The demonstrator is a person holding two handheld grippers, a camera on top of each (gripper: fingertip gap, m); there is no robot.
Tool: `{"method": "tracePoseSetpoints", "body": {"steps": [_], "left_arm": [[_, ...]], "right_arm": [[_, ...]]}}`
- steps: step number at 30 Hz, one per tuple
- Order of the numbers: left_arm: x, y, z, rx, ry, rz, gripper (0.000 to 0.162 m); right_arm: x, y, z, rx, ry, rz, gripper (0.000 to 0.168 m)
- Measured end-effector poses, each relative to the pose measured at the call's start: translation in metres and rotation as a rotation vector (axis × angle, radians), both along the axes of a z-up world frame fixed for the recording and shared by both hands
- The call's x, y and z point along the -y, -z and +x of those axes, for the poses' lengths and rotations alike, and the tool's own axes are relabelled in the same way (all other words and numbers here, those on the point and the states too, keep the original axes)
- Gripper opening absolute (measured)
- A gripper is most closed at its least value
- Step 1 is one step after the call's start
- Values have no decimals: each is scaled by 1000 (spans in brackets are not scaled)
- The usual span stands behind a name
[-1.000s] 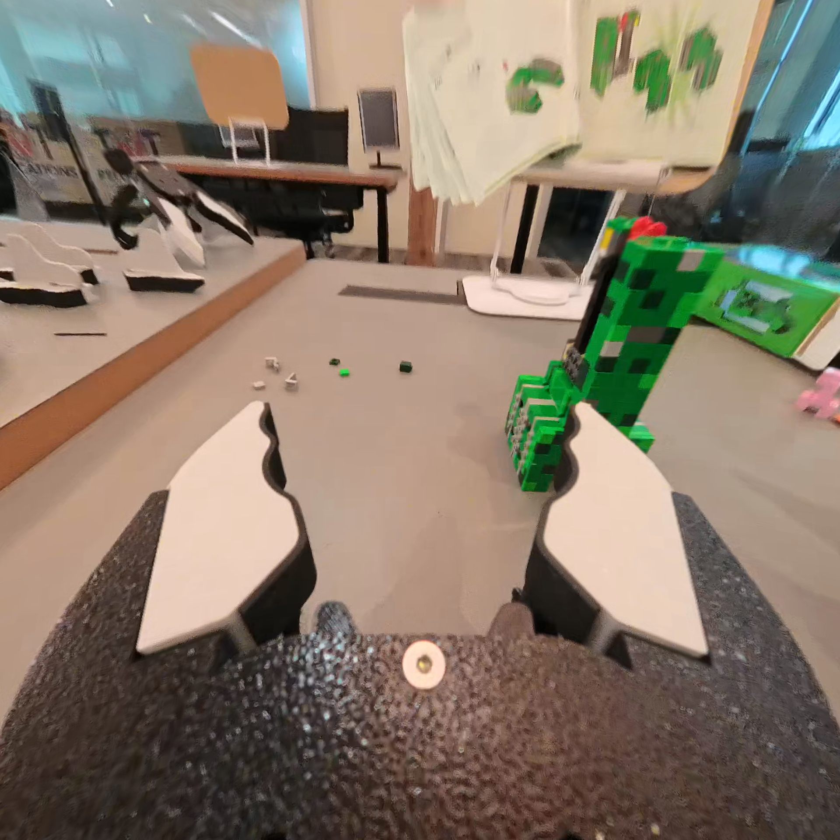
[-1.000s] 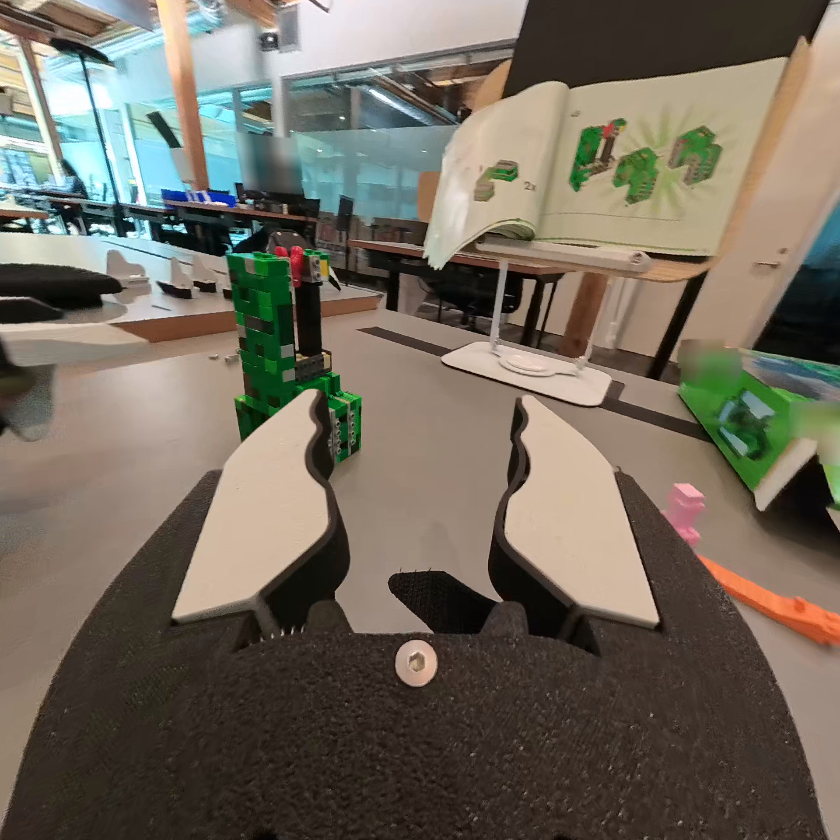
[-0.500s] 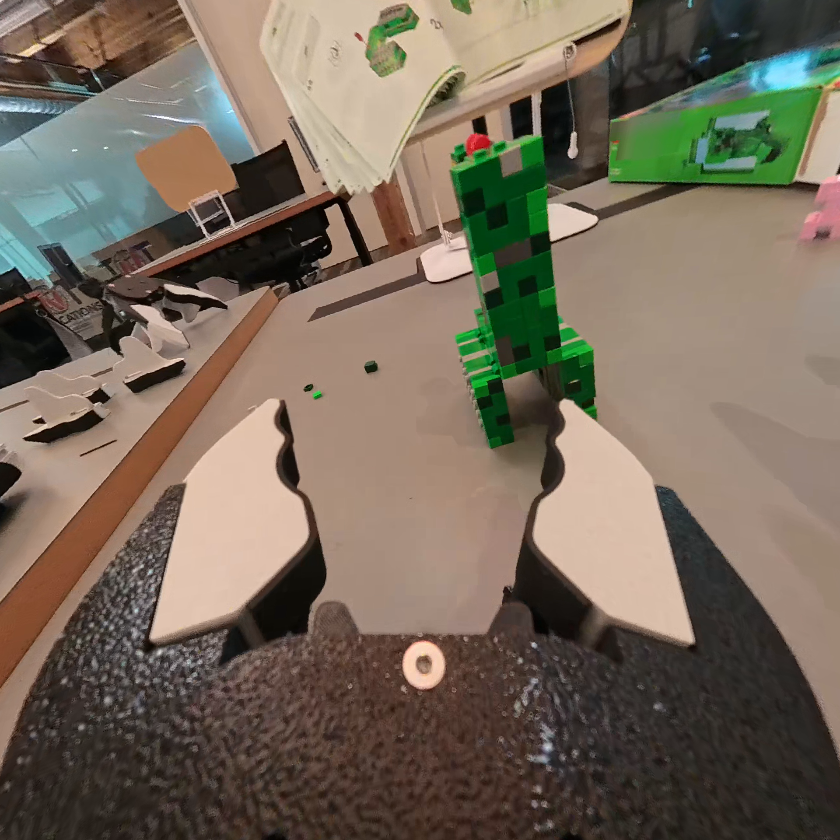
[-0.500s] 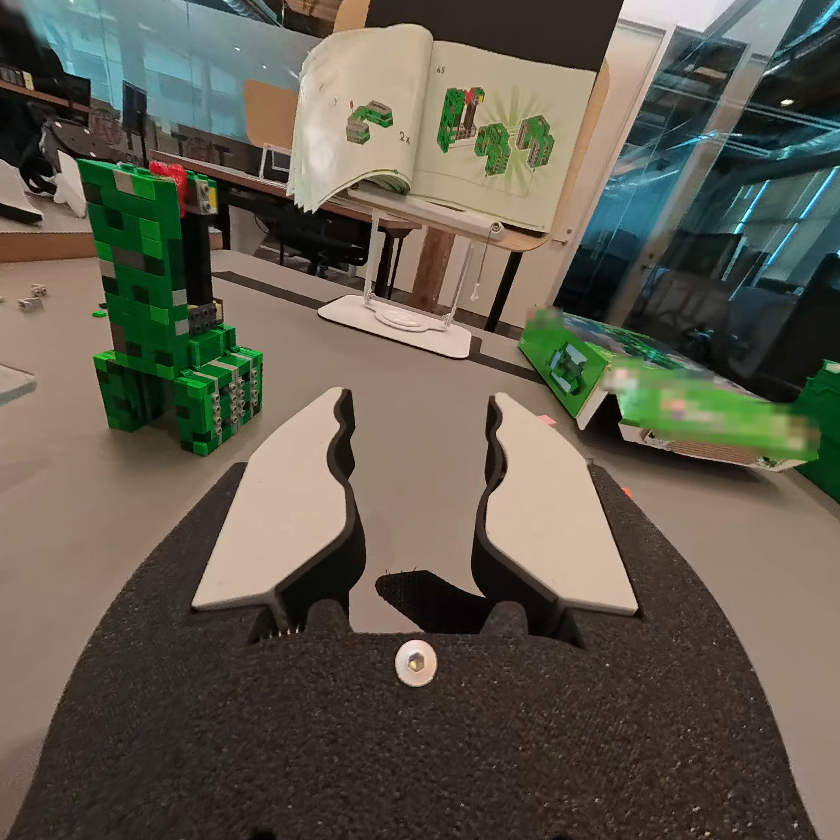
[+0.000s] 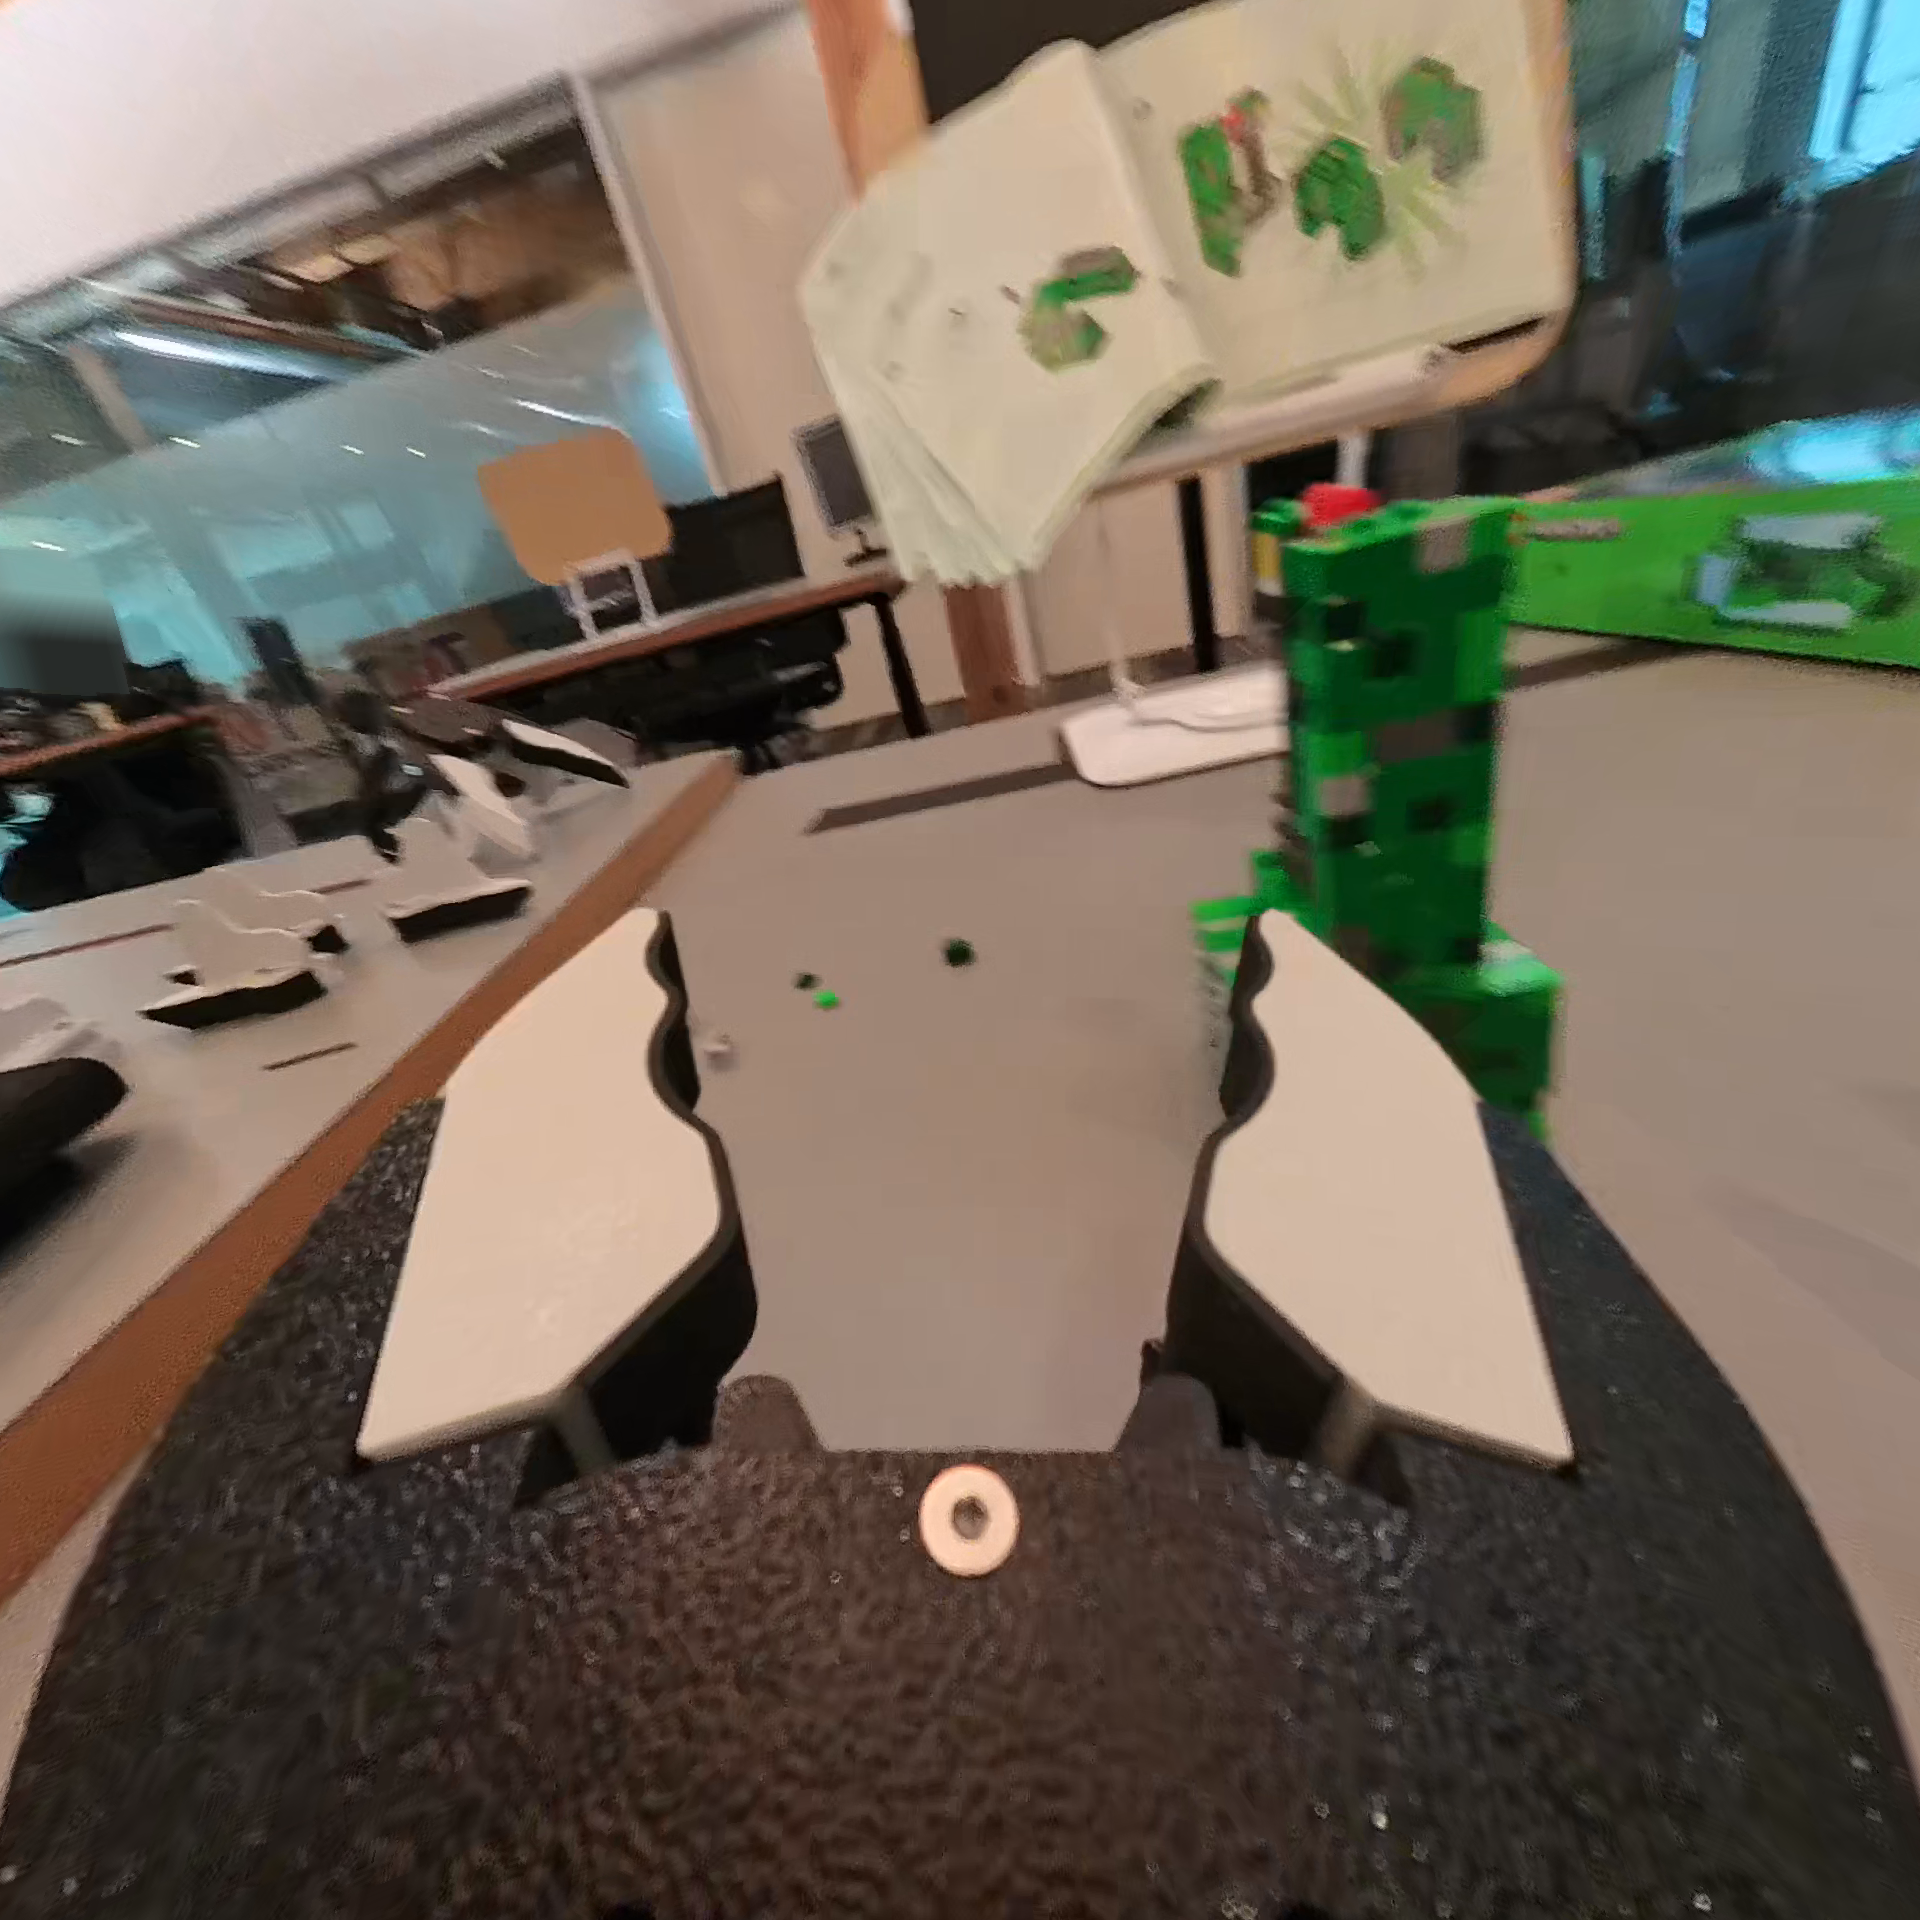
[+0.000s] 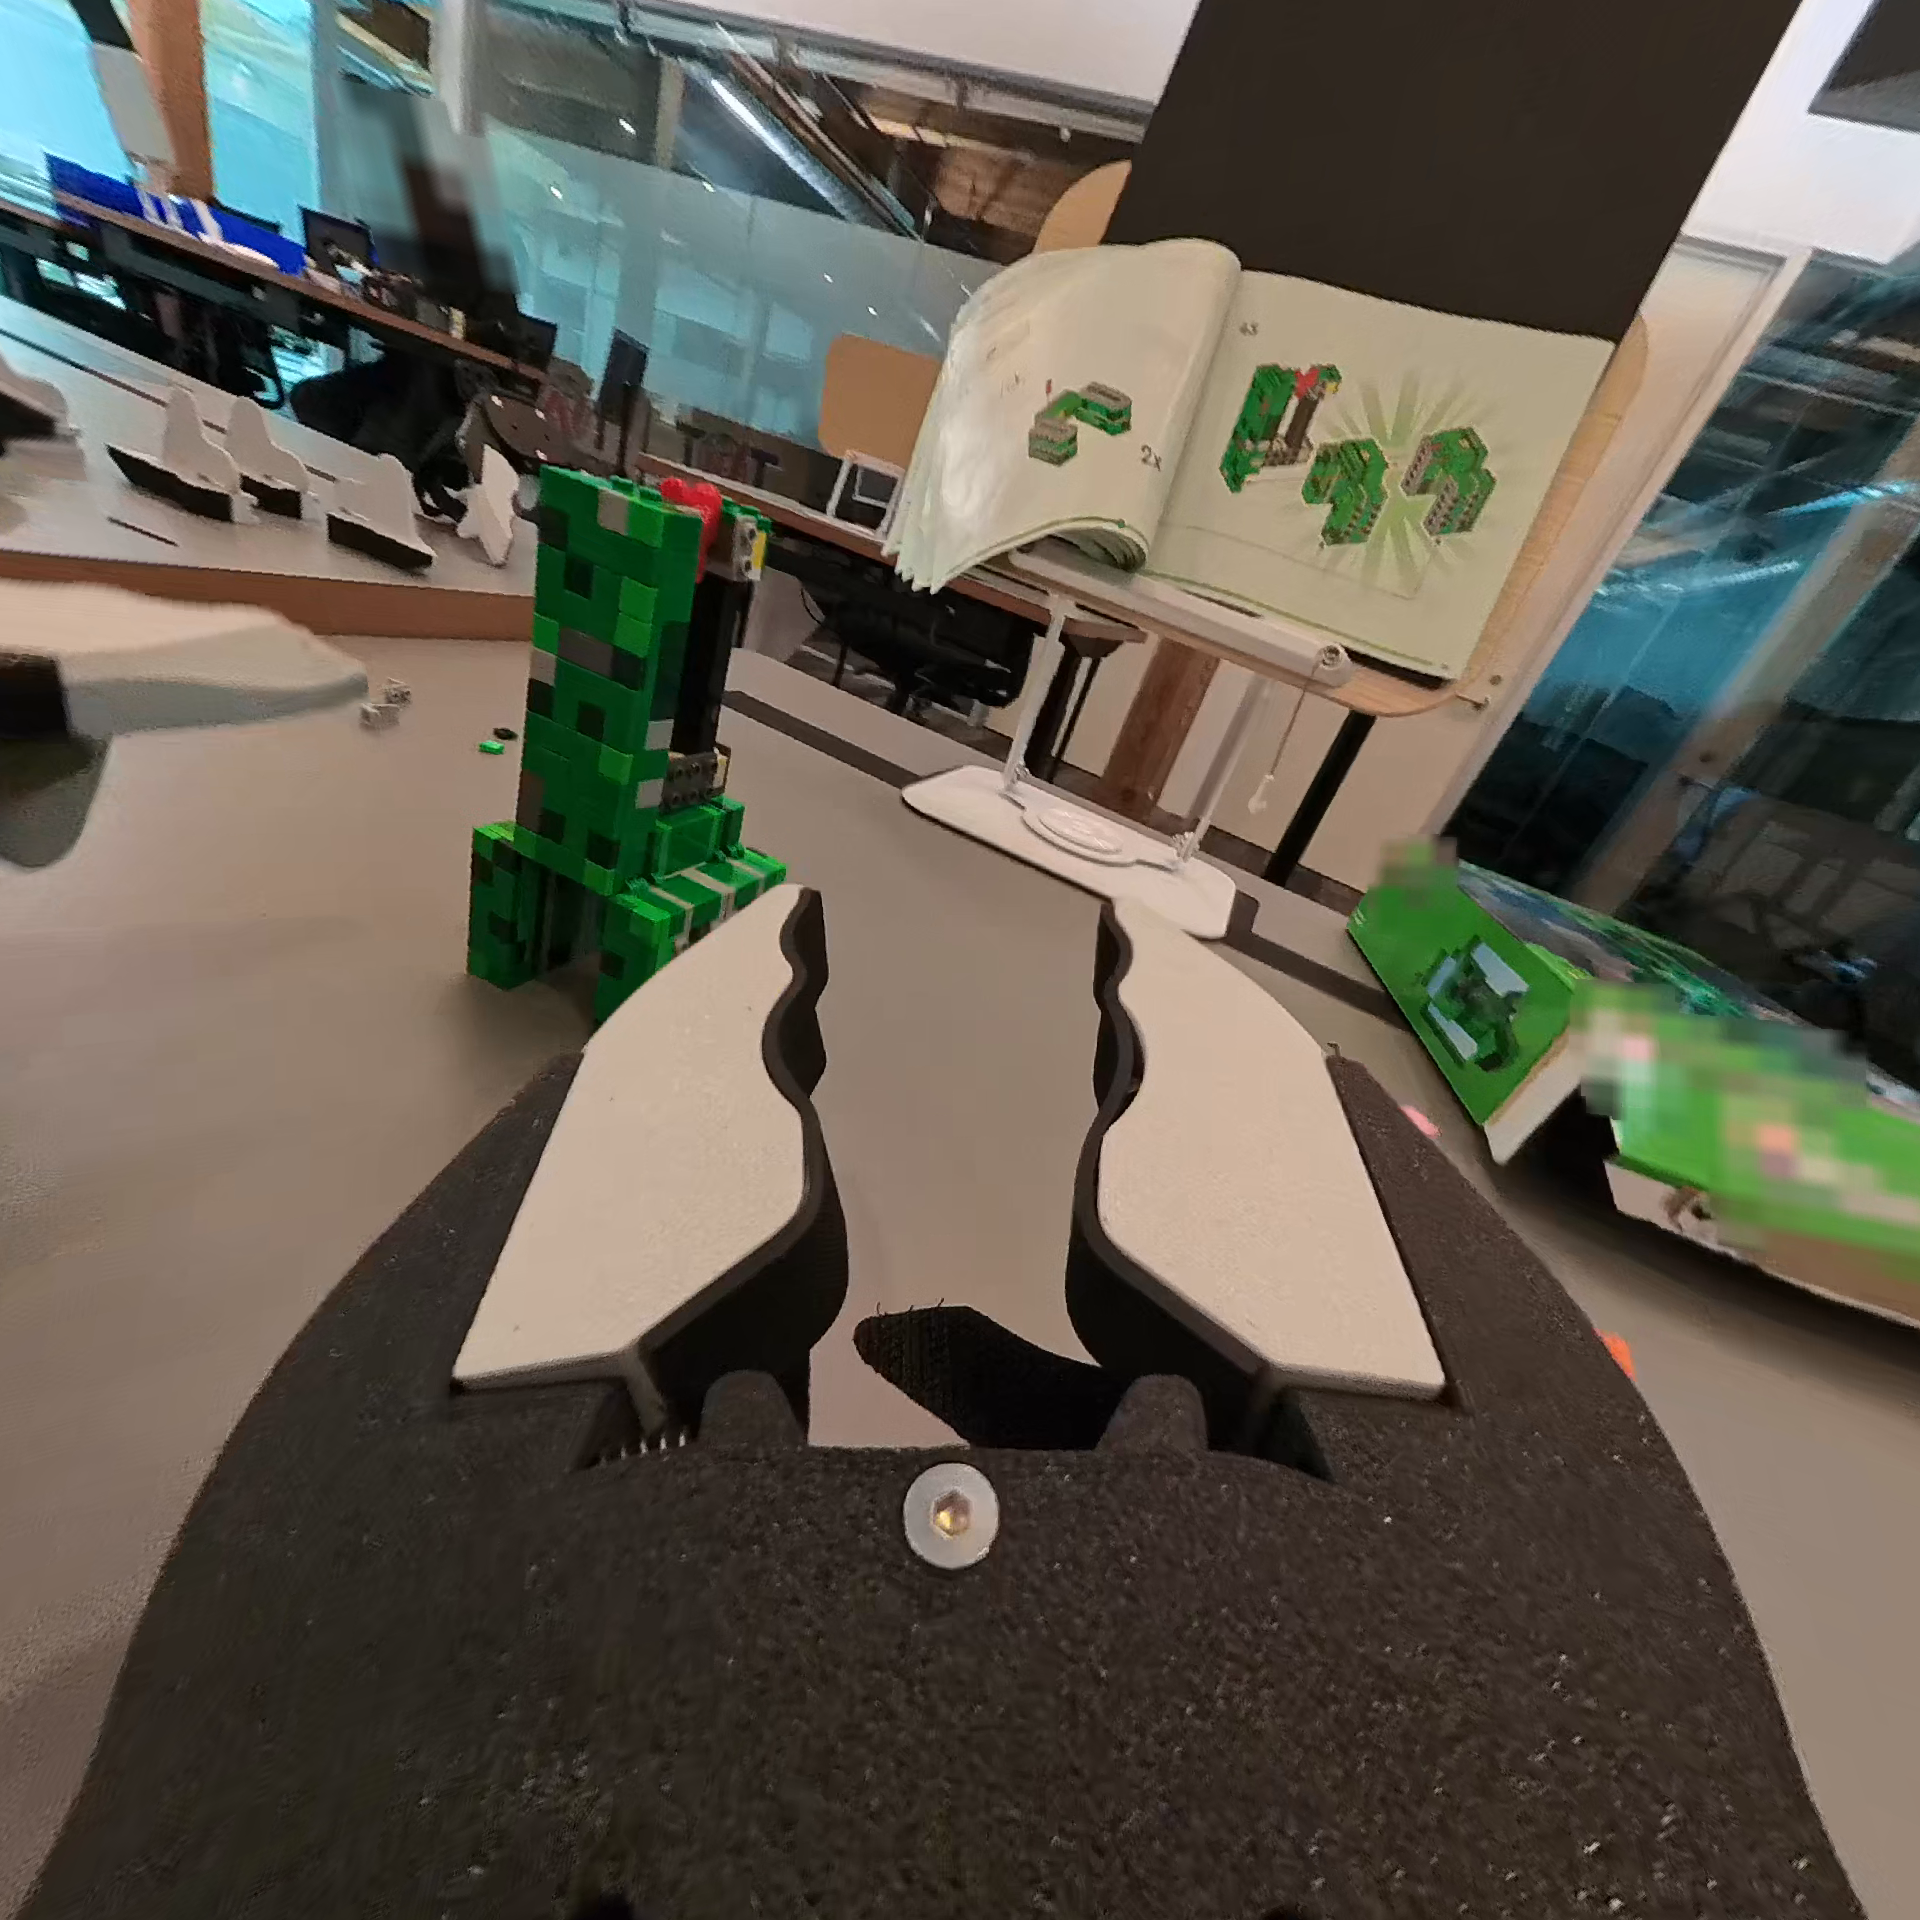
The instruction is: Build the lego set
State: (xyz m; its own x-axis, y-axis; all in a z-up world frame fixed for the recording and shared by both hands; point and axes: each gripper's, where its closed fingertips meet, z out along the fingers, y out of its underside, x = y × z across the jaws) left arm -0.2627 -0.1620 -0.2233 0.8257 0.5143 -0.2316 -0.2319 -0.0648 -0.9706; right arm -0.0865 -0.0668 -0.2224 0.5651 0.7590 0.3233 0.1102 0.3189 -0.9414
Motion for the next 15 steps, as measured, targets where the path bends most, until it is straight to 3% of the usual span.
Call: {"method": "tracePoseSetpoints", "body": {"steps": [5, 8, 11, 15], "left_arm": [[-29, -11, -74, -2, -130, 94, 91], [-58, -20, -114, -54, -196, 140, 76], [-85, -28, -124, -140, -156, 146, 74], [-84, -34, -97, -192, -47, 150, 72]], "right_arm": [[-43, -8, -36, -3, -75, 99, 45], [-70, -7, -68, -47, -180, 4, 45], [-82, -1, -86, -28, -195, -66, 41], [-70, -11, -69, -110, -230, -82, 34]]}}
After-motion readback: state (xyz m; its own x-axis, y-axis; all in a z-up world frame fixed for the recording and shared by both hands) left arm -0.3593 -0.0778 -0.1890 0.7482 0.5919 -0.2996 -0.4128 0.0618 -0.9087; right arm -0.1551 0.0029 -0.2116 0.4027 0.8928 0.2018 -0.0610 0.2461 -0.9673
